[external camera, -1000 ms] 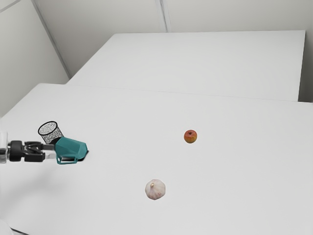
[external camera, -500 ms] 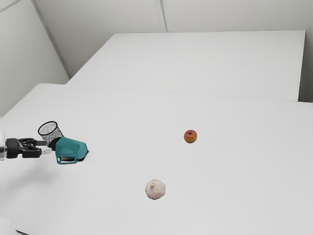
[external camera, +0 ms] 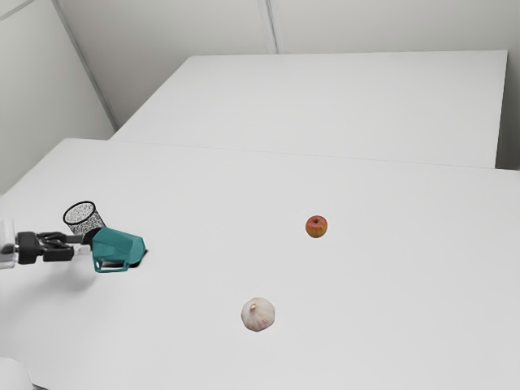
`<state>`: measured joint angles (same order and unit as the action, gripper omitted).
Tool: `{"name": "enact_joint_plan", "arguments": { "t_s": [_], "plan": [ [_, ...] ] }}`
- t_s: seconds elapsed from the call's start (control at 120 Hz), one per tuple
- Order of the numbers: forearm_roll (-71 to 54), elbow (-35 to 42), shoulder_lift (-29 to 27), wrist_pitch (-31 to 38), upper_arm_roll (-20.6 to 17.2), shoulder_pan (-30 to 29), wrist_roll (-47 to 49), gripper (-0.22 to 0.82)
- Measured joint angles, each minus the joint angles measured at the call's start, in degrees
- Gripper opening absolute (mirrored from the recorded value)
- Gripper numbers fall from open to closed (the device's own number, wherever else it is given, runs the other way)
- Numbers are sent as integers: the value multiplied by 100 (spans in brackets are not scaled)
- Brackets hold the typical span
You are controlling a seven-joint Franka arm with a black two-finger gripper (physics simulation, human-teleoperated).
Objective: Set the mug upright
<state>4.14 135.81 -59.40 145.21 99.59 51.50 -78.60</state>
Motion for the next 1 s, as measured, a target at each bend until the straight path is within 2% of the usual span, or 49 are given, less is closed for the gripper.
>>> {"name": "enact_joint_plan", "arguments": {
  "t_s": [0.617, 1.0],
  "plan": [
    [54, -457, -295, -999, 333, 285, 13, 60],
    [20, -766, -462, -1490, 361, 535, 5, 60]
  ]
}}
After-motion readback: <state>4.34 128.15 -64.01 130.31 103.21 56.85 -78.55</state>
